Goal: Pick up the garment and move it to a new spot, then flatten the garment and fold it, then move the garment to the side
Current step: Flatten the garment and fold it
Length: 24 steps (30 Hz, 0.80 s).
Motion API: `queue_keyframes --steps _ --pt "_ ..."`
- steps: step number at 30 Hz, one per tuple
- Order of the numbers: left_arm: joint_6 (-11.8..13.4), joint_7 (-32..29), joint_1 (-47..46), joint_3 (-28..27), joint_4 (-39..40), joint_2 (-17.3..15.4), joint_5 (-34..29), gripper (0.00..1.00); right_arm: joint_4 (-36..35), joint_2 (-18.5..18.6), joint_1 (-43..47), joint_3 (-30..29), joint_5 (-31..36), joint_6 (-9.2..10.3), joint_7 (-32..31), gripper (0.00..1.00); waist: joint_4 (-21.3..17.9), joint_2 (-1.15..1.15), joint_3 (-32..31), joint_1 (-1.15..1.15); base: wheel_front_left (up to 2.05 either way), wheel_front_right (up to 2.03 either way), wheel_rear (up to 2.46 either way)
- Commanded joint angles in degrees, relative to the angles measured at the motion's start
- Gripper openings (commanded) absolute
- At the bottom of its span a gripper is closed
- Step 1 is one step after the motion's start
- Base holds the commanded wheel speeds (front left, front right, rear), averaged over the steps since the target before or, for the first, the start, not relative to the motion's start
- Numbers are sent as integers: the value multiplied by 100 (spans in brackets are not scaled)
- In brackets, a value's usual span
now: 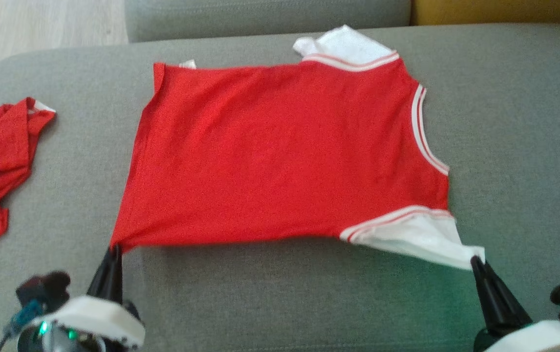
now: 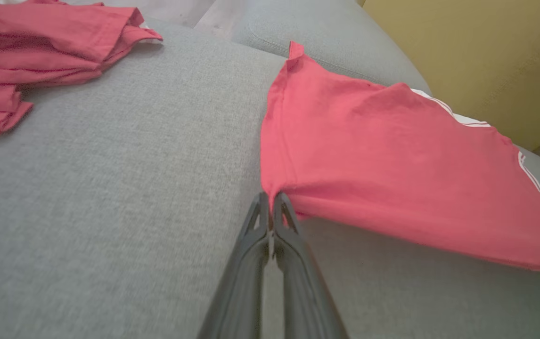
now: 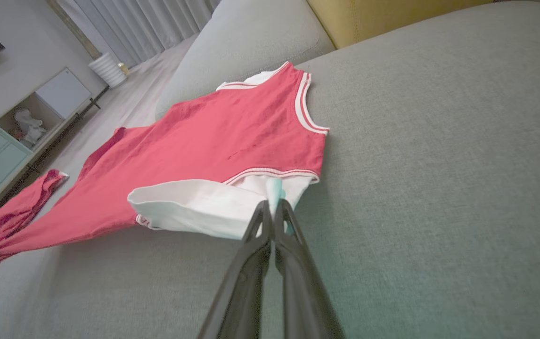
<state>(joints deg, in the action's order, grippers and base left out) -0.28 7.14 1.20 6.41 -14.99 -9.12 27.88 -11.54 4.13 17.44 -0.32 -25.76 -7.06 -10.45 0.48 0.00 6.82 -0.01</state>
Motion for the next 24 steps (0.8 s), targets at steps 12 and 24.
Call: queue_keyframes --steps 12,24 --pt "575 -981 1228 -160 1979 -356 -119 0 -1097 -120 523 -46 276 -43 -946 0 -46 0 -369 1 0 0 0" --pt "567 -1583 920 10 2067 -504 -58 0 -354 -105 -199 17 350 -43 -800 0 -101 0 -217 1 0 0 0"
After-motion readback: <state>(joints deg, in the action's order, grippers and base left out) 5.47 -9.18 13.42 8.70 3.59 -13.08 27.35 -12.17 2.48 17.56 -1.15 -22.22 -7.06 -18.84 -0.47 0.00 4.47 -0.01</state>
